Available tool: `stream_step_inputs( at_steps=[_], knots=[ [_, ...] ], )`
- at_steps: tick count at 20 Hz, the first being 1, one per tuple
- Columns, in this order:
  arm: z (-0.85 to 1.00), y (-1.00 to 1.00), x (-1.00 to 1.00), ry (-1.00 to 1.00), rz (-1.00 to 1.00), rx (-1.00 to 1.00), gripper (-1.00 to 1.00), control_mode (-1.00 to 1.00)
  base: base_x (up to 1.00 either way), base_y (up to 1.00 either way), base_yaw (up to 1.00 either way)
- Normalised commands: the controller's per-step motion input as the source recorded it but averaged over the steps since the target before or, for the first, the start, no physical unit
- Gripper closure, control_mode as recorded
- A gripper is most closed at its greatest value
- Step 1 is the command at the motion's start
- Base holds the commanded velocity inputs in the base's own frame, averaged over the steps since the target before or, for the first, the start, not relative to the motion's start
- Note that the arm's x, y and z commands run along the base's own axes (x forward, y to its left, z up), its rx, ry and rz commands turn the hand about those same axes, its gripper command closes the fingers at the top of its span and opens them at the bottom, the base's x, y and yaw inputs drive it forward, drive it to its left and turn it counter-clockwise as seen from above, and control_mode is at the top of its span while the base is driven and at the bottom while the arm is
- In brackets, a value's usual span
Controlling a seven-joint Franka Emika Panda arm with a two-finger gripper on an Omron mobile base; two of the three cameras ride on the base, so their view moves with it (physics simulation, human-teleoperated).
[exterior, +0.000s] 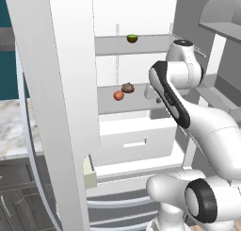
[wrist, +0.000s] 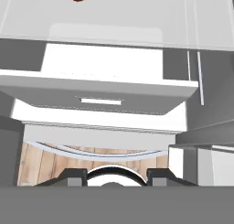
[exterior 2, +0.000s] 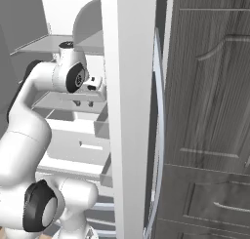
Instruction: Pick up the peach and kiwi from the fridge and place one fruit on each plate on the dining counter.
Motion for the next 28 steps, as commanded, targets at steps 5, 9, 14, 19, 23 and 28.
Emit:
stream_step_inputs(
  at_steps=[5, 9, 14, 19, 23, 28],
  knots=[
    [-0.11, 0.08, -0.06, 0.00, 0.00, 0.02, -1.00, -1.00, 0.00, 0.00, 0.00],
    [-0.03, 0.12, -0.33, -0.05, 0.02, 0.02, -1.00, -1.00, 0.00, 0.00, 0.00],
    [-0.01, 0.13, 0.19, -0.04, 0.00, 0.00, -1.00, -1.00, 0.00, 0.00, 0.00],
    [-0.13, 0.54, 0.94, -0.01, 0.00, 0.04, -1.00, -1.00, 0.00, 0.00, 0.00],
    [-0.01, 0.65, 0.50, 0.00, 0.00, 0.02, -1.00, -1.00, 0.00, 0.00, 0.00],
    [-0.25, 0.21, 0.31, -0.01, 0.00, 0.00, -1.00, -1.00, 0.00, 0.00, 0.00]
  ],
)
